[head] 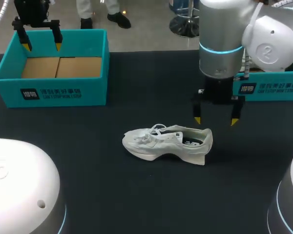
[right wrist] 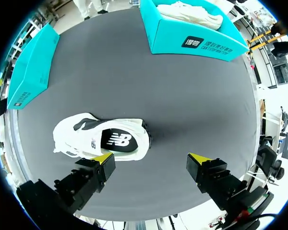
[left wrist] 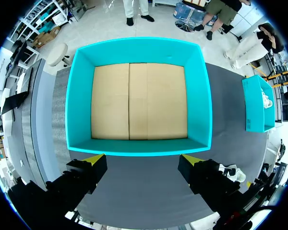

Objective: Take the shoe out of the shoebox, open the shoe tongue, remove and reinsert the insole, then place the shoe into the shoebox

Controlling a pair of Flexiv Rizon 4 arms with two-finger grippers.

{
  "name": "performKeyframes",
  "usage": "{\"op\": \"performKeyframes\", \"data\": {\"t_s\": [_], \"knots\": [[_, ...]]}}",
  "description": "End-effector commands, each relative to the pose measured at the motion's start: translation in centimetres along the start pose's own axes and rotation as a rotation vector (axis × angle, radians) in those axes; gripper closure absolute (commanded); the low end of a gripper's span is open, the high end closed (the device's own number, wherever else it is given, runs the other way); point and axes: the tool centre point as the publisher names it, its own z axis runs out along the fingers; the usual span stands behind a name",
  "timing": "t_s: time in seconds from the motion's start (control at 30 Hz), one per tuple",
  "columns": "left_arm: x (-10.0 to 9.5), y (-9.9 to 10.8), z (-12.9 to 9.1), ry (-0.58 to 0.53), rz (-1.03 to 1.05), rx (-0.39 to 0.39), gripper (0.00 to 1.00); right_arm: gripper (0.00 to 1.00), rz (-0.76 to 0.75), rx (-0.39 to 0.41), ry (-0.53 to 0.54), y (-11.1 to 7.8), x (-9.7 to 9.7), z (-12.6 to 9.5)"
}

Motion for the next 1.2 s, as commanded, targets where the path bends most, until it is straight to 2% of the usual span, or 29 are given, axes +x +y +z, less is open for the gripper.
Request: {"op": "performKeyframes", "data": {"t_s": [0.03, 0.33, 0.43, 0.53, 0.83, 0.97, 1.0, 1.2], "knots": [[0.0, 0.0, 0.0, 0.000, 0.000, 0.000, 0.00, 0.00, -0.001, 0.000, 0.003, 0.0, 0.0, 0.1], [0.0, 0.0, 0.0, 0.000, 0.000, 0.000, 0.00, 0.00, -0.001, 0.000, 0.003, 0.0, 0.0, 0.1], [0.0, 0.0, 0.0, 0.000, 0.000, 0.000, 0.00, 0.00, -0.247, -0.073, -0.004, 0.7, -0.2, -0.5], [0.0, 0.0, 0.0, 0.000, 0.000, 0.000, 0.00, 0.00, -0.501, -0.142, 0.047, 1.1, -0.5, -0.8], [0.0, 0.0, 0.0, 0.000, 0.000, 0.000, 0.00, 0.00, -0.999, -0.163, 0.148, 2.4, -1.4, -0.3], [0.0, 0.0, 0.0, 0.000, 0.000, 0.000, 0.00, 0.00, -1.269, -0.201, 0.125, 2.2, -1.9, -0.1], [0.0, 0.0, 0.0, 0.000, 0.000, 0.000, 0.00, 0.00, -1.285, -0.186, 0.068, 2.4, -2.3, 0.1], [0.0, 0.0, 0.0, 0.000, 0.000, 0.000, 0.00, 0.00, -1.285, -0.186, 0.068, 2.4, -2.3, 0.1]]}}
